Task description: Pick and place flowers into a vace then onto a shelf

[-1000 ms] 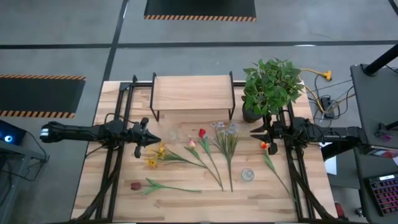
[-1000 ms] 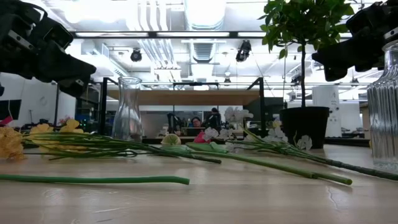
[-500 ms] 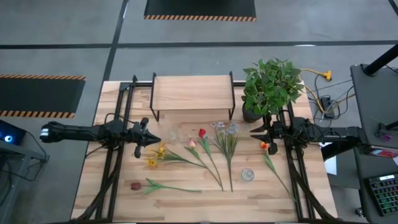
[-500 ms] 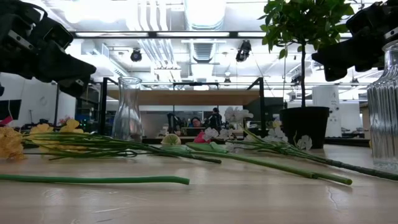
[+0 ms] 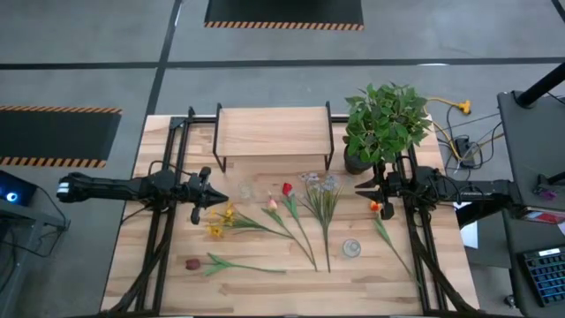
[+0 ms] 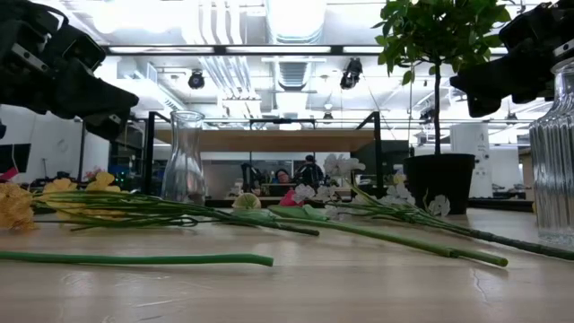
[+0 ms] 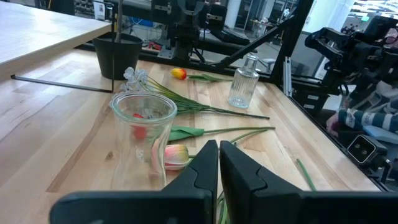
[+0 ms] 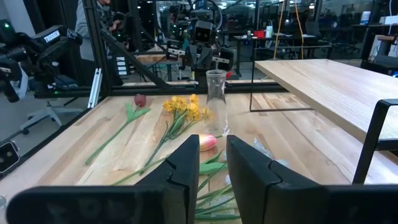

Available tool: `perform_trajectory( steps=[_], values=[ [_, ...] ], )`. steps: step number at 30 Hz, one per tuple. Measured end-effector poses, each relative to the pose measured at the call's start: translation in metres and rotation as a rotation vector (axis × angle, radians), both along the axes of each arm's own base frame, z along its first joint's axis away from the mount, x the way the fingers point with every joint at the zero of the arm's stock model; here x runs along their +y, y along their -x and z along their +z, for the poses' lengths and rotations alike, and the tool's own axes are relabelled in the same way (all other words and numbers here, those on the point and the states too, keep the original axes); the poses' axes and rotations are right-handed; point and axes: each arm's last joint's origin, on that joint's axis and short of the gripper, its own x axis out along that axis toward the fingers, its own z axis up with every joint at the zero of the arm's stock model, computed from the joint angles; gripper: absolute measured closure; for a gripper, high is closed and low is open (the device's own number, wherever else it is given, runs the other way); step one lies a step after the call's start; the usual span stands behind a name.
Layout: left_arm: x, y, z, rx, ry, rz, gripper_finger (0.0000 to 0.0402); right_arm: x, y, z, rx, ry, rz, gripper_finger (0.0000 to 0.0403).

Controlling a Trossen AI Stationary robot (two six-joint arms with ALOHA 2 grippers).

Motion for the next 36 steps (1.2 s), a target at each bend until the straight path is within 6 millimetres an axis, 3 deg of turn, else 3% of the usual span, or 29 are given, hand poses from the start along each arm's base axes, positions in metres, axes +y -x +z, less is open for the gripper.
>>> perform_trajectory(
  steps=[36],
  values=[
    [0.0,0.0,0.0,0.0,0.0,0.0,0.0402,0.0,0.0,0.0,0.0,0.001,0.0,0.0325]
  ],
)
